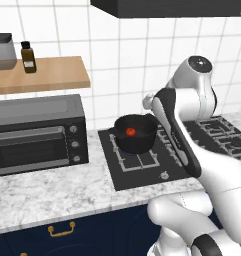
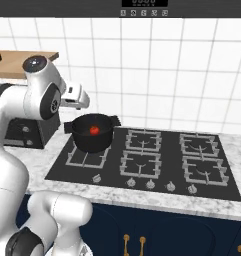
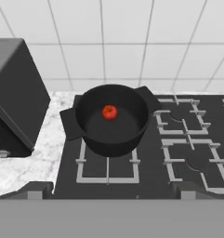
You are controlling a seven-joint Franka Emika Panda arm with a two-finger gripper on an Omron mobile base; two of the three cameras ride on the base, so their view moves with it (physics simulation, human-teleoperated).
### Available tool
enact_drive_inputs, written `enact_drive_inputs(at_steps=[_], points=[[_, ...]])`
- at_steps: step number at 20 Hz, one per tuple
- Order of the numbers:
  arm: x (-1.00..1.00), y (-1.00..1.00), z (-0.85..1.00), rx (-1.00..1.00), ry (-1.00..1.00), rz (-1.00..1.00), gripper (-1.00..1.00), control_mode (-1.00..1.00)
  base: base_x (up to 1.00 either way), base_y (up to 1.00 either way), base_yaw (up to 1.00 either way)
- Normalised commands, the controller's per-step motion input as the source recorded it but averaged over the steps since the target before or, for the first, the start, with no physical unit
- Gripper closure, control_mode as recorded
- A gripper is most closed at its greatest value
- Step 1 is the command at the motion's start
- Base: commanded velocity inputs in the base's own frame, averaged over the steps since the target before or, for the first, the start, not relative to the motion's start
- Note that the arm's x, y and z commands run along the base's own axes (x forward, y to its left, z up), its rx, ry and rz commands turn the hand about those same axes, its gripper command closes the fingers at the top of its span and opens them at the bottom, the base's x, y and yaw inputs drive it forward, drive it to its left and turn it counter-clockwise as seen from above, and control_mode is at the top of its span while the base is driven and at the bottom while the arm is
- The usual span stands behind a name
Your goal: Put the onion and tomato in the pot. Retrieve the spatula and lightly stir the vegetables in the pot.
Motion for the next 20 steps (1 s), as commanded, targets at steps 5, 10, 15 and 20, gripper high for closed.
enact_drive_inputs(at_steps=[5,10,15,20], points=[[0.00,0.00,0.00,0.00,0.00,0.00,-1.00,1.00,-0.06,-0.02,0.00],[0.00,0.00,0.00,0.00,0.00,0.00,-1.00,1.00,-0.56,-0.69,-0.01],[0.00,0.00,0.00,0.00,0.00,0.00,-1.00,1.00,-0.13,-1.00,-0.01],[0.00,0.00,0.00,0.00,0.00,0.00,-1.00,1.00,0.14,-1.00,0.00]])
